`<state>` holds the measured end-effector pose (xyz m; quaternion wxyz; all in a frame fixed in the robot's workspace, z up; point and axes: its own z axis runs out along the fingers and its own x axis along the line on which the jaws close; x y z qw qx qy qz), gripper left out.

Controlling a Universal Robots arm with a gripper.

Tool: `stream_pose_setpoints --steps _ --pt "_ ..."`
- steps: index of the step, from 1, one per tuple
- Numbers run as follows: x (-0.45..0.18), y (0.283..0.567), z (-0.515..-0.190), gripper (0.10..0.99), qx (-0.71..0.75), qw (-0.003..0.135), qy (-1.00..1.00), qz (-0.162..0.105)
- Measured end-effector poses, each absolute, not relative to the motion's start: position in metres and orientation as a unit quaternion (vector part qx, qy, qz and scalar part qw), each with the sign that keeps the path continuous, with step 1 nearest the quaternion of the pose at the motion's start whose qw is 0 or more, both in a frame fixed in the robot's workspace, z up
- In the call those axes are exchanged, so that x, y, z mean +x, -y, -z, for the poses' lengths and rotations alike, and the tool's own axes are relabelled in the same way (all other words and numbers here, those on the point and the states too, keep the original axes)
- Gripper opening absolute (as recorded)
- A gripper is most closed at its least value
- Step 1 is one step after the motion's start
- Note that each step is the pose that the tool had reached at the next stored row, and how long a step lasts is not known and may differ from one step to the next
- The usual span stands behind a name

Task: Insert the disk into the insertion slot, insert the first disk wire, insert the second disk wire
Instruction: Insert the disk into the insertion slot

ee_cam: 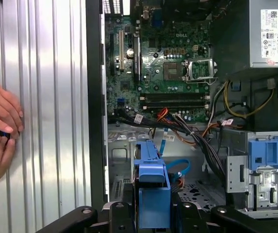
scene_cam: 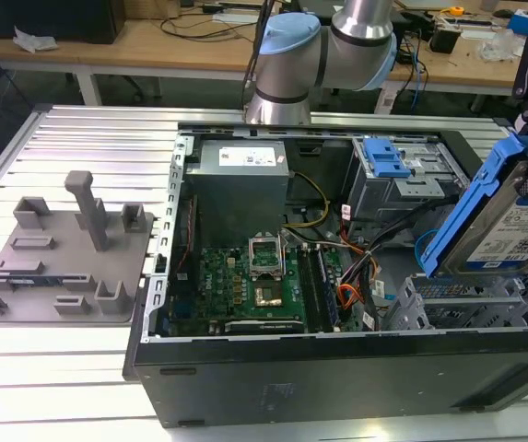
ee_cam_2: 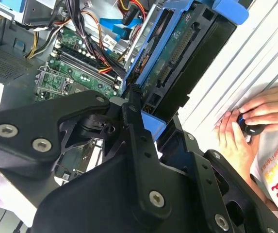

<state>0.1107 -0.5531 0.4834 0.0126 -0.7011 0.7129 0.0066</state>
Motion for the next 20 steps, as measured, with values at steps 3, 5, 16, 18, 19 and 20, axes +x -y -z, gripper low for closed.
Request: stream_pose_setpoints --steps 3,5,16,18,19,20 --pt "0.111 0.549 -0.481 0.365 -0.701 0.011 -0.713 -0.006" --pt "0.111 0.547 -0.48 0.365 -0.701 0.01 -0.713 -0.005" --pt "0.115 0.543 -0.473 0.365 -0.701 0.005 -0.713 -0.003" --pt "0.115 0.543 -0.472 0.365 -0.701 0.005 -0.713 -0.002" --pt "0.115 0.543 -0.472 0.365 -0.701 0.005 -0.713 -0.002" --pt "0.115 0.543 -0.472 0.365 -0.701 0.005 -0.713 -0.002"
